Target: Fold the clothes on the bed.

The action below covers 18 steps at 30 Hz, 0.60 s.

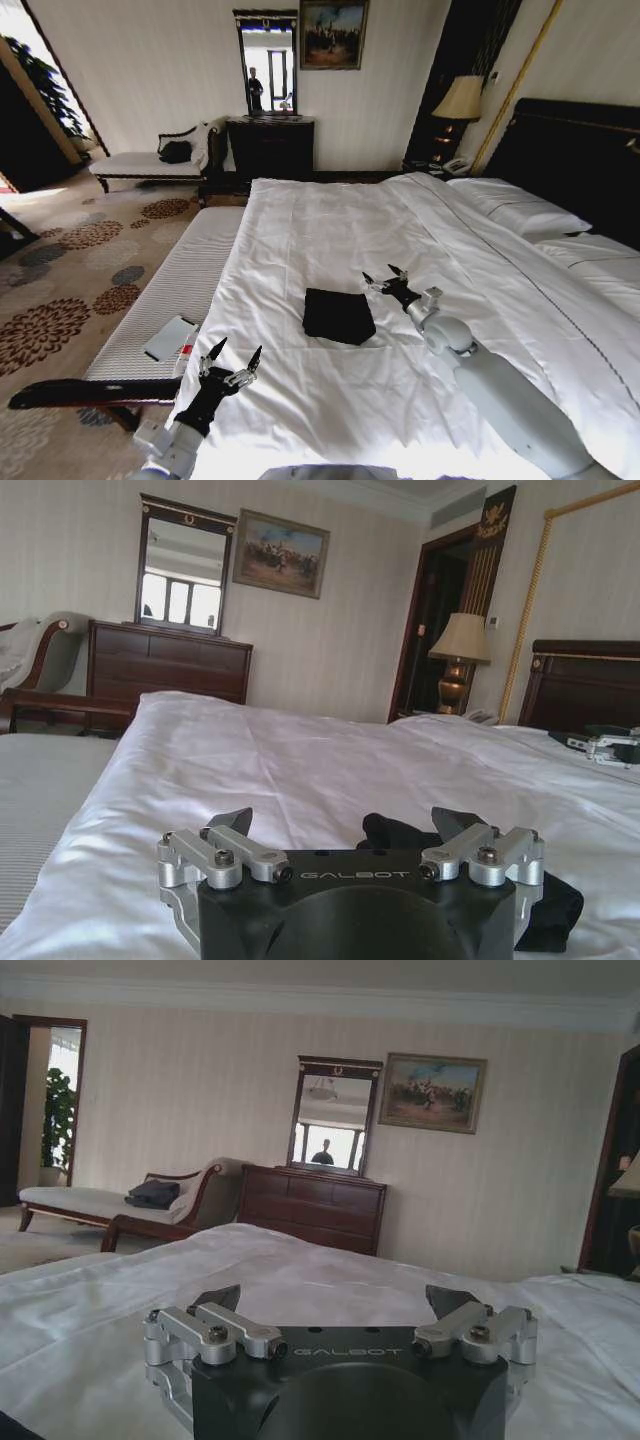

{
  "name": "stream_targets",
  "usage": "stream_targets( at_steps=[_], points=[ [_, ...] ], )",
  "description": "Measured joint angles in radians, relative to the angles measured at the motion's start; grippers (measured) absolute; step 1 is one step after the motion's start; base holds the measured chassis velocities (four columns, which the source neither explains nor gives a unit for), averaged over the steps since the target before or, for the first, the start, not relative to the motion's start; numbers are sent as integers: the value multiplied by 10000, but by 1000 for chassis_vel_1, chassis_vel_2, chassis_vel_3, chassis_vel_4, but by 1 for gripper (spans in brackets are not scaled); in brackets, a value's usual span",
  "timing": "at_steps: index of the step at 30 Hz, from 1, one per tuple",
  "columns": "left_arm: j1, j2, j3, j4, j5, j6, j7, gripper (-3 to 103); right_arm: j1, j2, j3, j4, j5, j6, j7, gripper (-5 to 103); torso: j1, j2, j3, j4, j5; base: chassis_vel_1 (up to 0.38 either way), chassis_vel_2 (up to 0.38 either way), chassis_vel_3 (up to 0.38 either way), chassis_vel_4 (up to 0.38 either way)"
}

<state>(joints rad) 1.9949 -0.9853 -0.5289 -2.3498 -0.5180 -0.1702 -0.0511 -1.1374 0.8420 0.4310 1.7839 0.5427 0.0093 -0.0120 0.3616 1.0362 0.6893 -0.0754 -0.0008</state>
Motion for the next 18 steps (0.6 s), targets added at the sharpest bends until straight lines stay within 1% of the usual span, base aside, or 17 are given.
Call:
stream_targets(
  at_steps=[1,2,3,4,5,8,11,12,14,16,18],
  points=[
    [0,0,0,0,0,0,1,100,-664,132,641,198,-217,46,-212,100,-1,0,0,-3,2,0,0,0,0],
    [0,0,0,0,0,0,1,100,-664,132,641,198,-217,46,-212,100,-1,0,0,-3,2,0,0,0,0],
    [0,0,-1,-1,0,0,0,100,-1092,234,1036,294,-308,120,-308,100,-1,0,0,-7,6,0,0,0,0],
    [-1,0,1,-1,0,0,0,100,-1235,275,1173,328,-332,162,-329,100,-1,1,-1,-9,6,0,0,0,0],
    [-1,-1,0,-1,0,0,1,100,-2072,524,1994,586,-441,385,-342,100,-2,1,-1,-3,3,0,0,0,0],
    [-1,0,-1,-1,0,0,1,100,-2741,732,2587,866,-555,426,-182,100,-2,1,0,-1,5,0,0,0,0],
    [0,0,0,0,0,0,1,100,-3852,1210,3547,1389,-1133,687,133,100,-1,1,-1,-1,2,0,0,0,0],
    [0,0,0,0,0,0,1,100,-3852,1210,3547,1389,-1133,687,133,100,-1,1,-1,-1,2,0,0,0,0],
    [0,0,0,-1,0,0,1,100,-4288,1505,3888,1616,-1260,874,135,100,-2,0,0,-5,2,0,0,0,0],
    [-1,0,0,0,0,0,1,100,-4843,1970,4229,1924,-1243,1132,-73,100,-2,1,0,-1,3,0,0,0,0],
    [0,0,0,-1,0,0,1,100,-4972,2084,4299,1993,-1255,1197,-138,100,-2,1,0,-1,2,0,0,0,0]
  ],
)
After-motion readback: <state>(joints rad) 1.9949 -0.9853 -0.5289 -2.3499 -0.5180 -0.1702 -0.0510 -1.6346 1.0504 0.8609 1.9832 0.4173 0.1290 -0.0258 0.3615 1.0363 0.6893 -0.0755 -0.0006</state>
